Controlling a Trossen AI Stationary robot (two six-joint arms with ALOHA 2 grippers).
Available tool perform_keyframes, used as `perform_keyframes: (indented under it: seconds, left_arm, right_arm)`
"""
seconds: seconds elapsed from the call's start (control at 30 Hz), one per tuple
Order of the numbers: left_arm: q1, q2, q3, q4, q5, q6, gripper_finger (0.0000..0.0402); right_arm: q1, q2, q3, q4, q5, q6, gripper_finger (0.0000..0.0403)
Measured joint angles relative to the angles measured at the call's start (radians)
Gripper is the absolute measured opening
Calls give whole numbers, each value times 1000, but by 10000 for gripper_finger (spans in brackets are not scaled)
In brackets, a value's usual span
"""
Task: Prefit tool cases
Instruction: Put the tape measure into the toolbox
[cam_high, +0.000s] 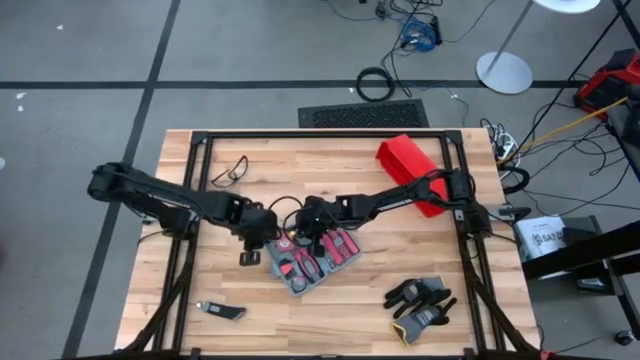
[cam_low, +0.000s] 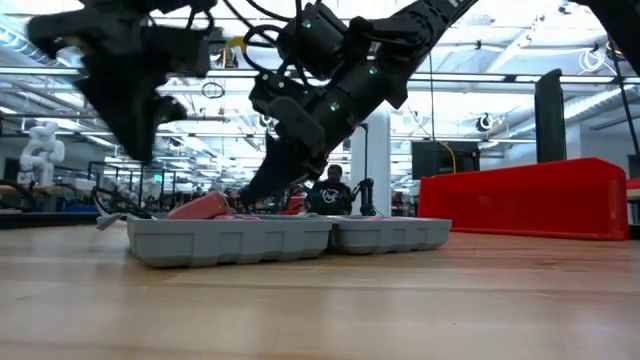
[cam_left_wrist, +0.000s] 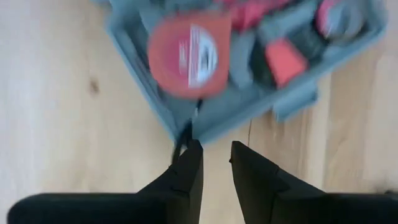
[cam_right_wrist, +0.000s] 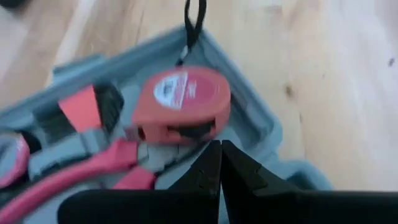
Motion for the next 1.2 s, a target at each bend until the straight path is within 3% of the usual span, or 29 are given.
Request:
perform_keyframes:
  seconds: [0.47, 1.0, 1.2]
  left_arm:
    - [-58, 153, -2, -50, 32, -43, 86]
    - [-58, 197, -4, 32, -62, -54, 86]
    - [-59, 191, -52, 108, -61, -68, 86]
  right_arm:
    - [1, 24, 0, 130, -30, -16, 0]
    - [41, 2, 34, -45, 33, -14, 0]
    - [47, 53, 34, 14, 51, -17, 0]
